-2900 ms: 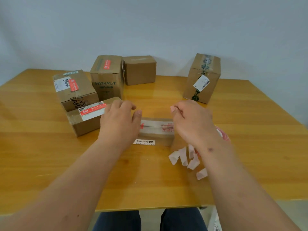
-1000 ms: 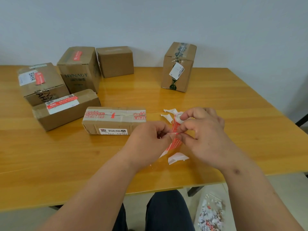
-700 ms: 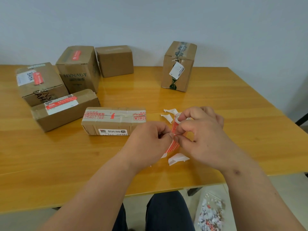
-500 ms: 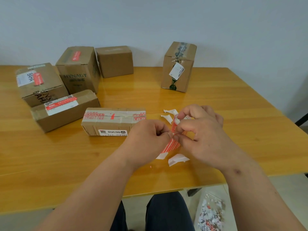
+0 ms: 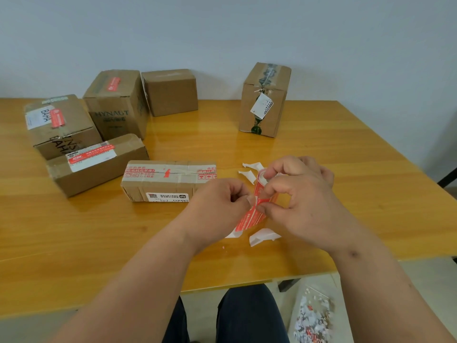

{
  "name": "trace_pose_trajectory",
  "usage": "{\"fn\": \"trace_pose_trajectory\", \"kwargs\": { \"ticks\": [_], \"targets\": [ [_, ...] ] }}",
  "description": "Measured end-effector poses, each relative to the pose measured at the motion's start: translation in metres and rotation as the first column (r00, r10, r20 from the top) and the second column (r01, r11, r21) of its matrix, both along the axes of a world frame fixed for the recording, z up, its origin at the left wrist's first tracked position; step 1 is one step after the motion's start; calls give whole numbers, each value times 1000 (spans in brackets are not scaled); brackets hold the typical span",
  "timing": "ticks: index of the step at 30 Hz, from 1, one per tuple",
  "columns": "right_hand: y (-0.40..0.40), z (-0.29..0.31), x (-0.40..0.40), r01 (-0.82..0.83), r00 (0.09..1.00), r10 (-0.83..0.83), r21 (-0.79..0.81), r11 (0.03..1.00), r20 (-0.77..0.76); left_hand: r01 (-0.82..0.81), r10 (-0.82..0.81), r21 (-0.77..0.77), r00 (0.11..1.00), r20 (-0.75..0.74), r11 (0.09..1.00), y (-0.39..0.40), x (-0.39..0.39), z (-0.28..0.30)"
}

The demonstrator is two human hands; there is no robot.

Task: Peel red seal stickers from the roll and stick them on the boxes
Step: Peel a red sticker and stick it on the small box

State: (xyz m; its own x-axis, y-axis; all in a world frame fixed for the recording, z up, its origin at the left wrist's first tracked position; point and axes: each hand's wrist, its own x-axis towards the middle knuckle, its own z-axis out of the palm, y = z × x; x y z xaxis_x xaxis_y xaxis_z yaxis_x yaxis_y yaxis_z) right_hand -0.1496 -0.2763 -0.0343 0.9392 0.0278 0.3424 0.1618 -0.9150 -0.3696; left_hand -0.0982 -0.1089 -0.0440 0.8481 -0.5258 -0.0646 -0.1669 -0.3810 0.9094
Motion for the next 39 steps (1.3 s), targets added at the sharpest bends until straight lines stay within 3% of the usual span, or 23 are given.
{"fn": "trace_pose_trajectory", "kwargs": {
  "ticks": [3,9,17,25,33,39],
  "targets": [
    [-1,6,4,40,998,-43,-59,997,-50,8,-9,19,1000,20,1000,0,0,1],
    [-2,4,8,23,1000,-24,-53,998,-6,-38,37,-88,999,-18,995,6,2,8],
    [3,3,8,36,998,-39,-70,997,-48,-35,35,3,998,51,999,4,2,6],
    [2,-1,5,36,999,-37,-46,998,-19,-115,111,-57,992,-62,992,0,-1,0],
    [2,3,9,37,999,-37,-42,998,1,-10,6,-69,998,-62,998,6,1,4],
    [4,9,12,63,994,-71,-92,994,-87,-15,16,-26,1000,23,1000,3,4,4]
  ]
}}
